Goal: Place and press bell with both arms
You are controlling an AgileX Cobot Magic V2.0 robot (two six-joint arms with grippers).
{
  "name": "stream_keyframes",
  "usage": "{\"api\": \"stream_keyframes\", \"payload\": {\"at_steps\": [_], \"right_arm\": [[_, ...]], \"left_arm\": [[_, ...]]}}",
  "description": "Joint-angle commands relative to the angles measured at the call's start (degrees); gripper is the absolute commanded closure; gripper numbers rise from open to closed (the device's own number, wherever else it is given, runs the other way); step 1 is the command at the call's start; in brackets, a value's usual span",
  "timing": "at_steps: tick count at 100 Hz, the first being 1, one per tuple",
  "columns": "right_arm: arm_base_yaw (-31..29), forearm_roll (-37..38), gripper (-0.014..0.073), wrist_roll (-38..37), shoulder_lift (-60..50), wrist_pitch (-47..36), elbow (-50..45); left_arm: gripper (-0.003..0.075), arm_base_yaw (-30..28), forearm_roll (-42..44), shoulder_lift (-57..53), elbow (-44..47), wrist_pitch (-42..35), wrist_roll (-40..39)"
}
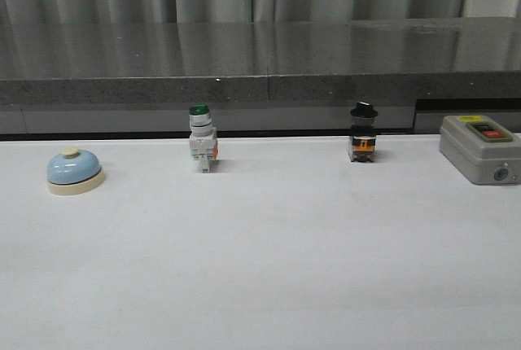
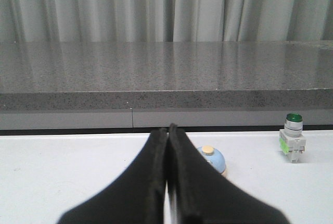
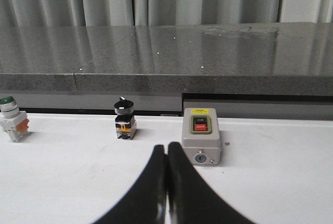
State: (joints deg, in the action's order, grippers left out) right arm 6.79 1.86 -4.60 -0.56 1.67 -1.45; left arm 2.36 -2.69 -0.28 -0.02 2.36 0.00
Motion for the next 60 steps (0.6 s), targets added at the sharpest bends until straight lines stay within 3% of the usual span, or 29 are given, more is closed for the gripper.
{"api": "stream_keyframes", "payload": {"at_steps": [1, 60], "right_arm": [[-0.4, 0.6, 0.0654, 0.4, -0.8, -4.9, 0.8], [-0.4, 0.6, 0.0654, 0.4, -0.8, -4.9, 0.8]], "left_arm": [[0.0741, -0.1, -0.1, -1.7, 2.5, -4.6, -0.9], [0.0741, -0.1, -0.1, -1.5, -0.5, -3.7, -0.9]]}}
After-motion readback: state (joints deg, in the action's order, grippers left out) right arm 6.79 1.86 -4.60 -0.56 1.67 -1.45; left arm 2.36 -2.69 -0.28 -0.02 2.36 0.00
